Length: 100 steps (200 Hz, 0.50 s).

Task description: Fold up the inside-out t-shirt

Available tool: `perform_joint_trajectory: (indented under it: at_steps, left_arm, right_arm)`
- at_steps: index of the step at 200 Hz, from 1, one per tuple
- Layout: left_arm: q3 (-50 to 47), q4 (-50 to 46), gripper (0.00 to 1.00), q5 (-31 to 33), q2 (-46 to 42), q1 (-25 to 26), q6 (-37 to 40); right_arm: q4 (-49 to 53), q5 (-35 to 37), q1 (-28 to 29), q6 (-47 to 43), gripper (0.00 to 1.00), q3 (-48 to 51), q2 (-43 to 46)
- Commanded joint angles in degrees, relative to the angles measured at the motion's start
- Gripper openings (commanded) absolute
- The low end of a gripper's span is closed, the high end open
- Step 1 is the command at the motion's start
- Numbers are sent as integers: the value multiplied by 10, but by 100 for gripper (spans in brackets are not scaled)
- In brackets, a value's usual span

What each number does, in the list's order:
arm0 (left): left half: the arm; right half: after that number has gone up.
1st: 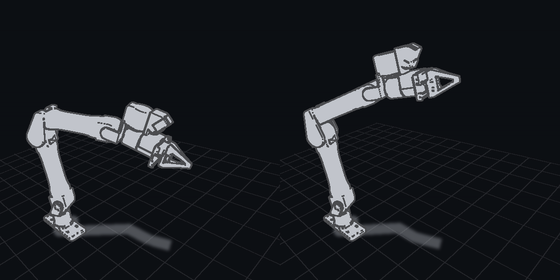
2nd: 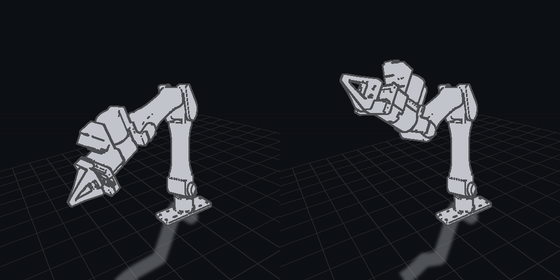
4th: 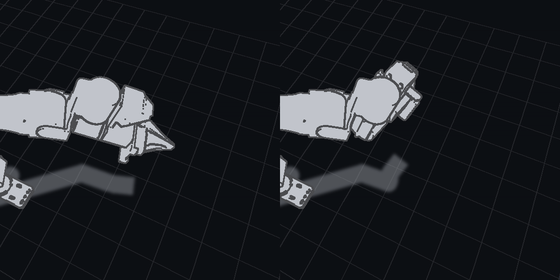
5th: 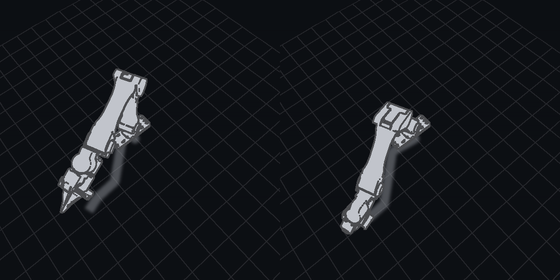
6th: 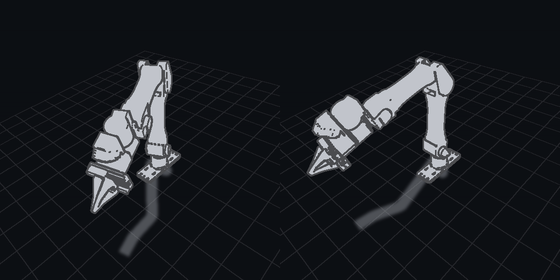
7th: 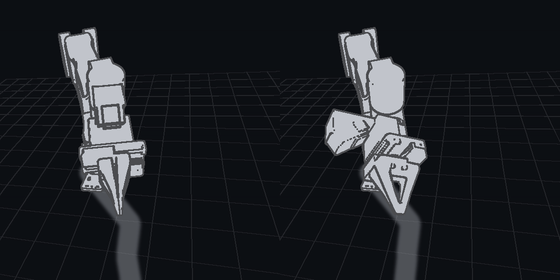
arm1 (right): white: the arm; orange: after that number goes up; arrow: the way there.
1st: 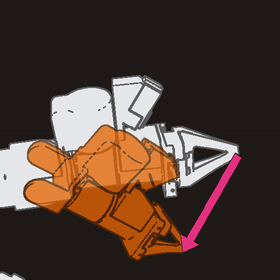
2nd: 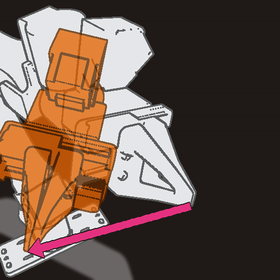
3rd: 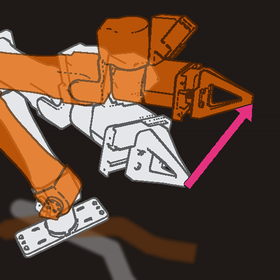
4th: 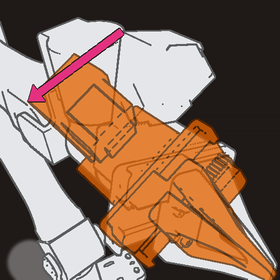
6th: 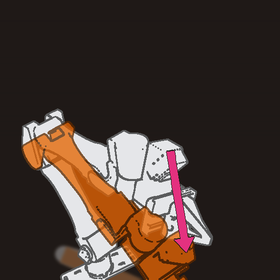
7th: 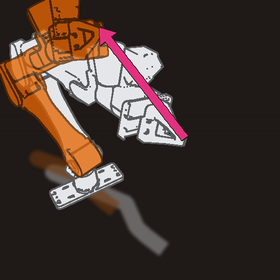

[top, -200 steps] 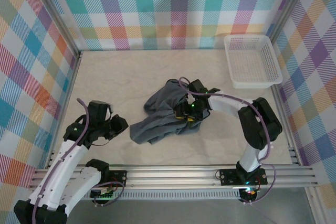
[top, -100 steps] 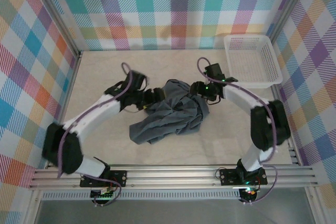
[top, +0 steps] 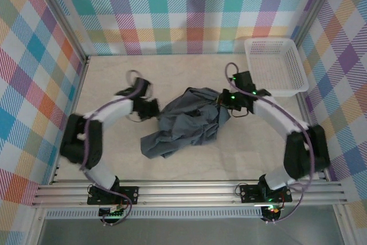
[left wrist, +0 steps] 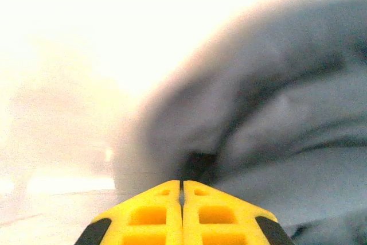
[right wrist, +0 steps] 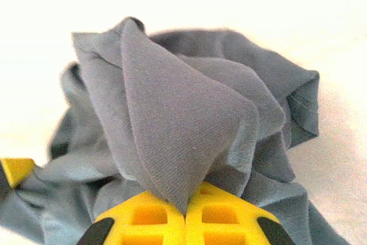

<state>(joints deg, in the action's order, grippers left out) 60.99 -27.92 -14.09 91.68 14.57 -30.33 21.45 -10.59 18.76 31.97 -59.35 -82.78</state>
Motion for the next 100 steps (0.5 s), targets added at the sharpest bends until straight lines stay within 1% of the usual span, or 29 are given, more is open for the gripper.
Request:
perform_joint_trajectory:
  at_steps: [1, 9, 10, 19, 22, 31, 36, 40, 48, 55, 67, 78, 90, 100]
  left_arm:
    - [-11, -30, 0, 17, -72, -49, 42]
    - [-1, -40, 0, 8, -67, -47, 47]
    - [0, -41, 1, 6, -67, -48, 47]
    - [11, -49, 18, -8, -62, -46, 46]
    - [13, -51, 27, -10, -63, -45, 43]
    - [14, -48, 47, -6, -75, -42, 36]
    - [14, -45, 55, 0, -86, -38, 30]
    - [16, -46, 57, 7, -96, -34, 22]
    - [23, -48, 60, 15, -111, -17, 9]
    - [35, -51, 59, 18, -119, 8, -4]
    - [57, -49, 51, 6, -118, 67, -33]
    - [67, -26, 49, -23, -98, 125, -66]
    - [74, 8, 50, -61, -61, 178, -106]
    - [86, 28, 55, -81, -21, 212, -125]
  right_arm:
    - [-58, -81, -2, 34, 0, 68, 56]
    - [-74, -109, 2, 48, 0, 86, 66]
    - [-76, -112, 2, 50, 0, 88, 67]
    - [-88, -127, 11, 62, 0, 102, 76]
    - [-90, -130, 15, 65, 0, 105, 78]
    - [-93, -137, 28, 68, 0, 110, 84]
    - [-92, -140, 34, 68, 0, 110, 86]
    - [-89, -140, 38, 69, 0, 109, 87]
    - [-79, -134, 44, 74, 0, 104, 89]
    - [-70, -129, 47, 82, 0, 101, 90]
    - [-78, -129, 52, 99, 0, 104, 92]
    - [-88, -130, 56, 102, 0, 104, 89]
    - [-87, -128, 57, 97, 0, 99, 81]
    - [-80, -129, 57, 96, 0, 92, 72]
